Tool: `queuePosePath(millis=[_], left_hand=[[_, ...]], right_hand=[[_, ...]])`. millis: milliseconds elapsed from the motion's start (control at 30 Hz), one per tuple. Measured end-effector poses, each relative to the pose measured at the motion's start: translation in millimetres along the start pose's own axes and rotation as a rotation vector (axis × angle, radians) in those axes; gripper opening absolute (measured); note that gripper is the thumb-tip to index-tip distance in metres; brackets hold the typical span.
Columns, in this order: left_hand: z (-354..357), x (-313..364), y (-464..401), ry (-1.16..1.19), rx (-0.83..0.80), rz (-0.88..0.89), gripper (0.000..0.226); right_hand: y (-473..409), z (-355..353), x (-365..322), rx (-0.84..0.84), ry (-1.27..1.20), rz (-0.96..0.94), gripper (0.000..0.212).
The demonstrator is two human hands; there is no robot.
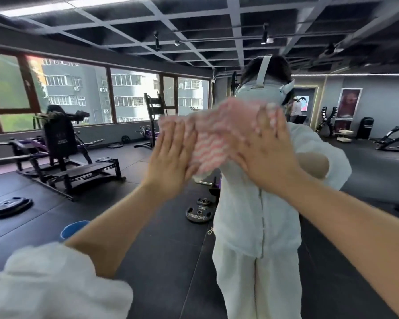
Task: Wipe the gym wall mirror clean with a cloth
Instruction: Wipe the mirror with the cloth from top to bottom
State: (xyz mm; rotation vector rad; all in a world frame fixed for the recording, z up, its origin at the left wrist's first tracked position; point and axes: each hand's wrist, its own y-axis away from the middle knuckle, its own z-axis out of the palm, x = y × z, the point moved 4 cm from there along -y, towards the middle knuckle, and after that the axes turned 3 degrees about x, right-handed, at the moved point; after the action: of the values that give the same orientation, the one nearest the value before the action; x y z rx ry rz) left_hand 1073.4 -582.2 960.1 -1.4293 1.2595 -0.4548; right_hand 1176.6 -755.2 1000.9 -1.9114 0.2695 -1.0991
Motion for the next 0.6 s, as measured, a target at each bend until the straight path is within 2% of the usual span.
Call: queuePosePath(millis=[100, 200, 400, 533, 600], left_hand=[[-10, -28, -19, 0.010, 0.008, -0.058, 0.067], [-4, -32, 2, 0.056, -0.025, -0.109, 0.066], [23, -17, 117, 0.041, -0.192, -0.194, 0.067], [38, 13, 201, 0.085, -0.338, -0.267, 0.066], [40, 32, 242, 0.093, -0.400, -0.257, 0.066]], right_hand=[[-39, -5, 1, -0.029, -0.013, 0.114, 0.059], [-40, -2, -24, -0.012, -0.007, 0.112, 0.059], [20, 28, -106, -0.076, -0.017, -0.176, 0.059], [62, 37, -153, -0.245, -0.031, -0.312, 0.071], [92, 45, -176, -0.387, 0.005, -0.482, 0.072]])
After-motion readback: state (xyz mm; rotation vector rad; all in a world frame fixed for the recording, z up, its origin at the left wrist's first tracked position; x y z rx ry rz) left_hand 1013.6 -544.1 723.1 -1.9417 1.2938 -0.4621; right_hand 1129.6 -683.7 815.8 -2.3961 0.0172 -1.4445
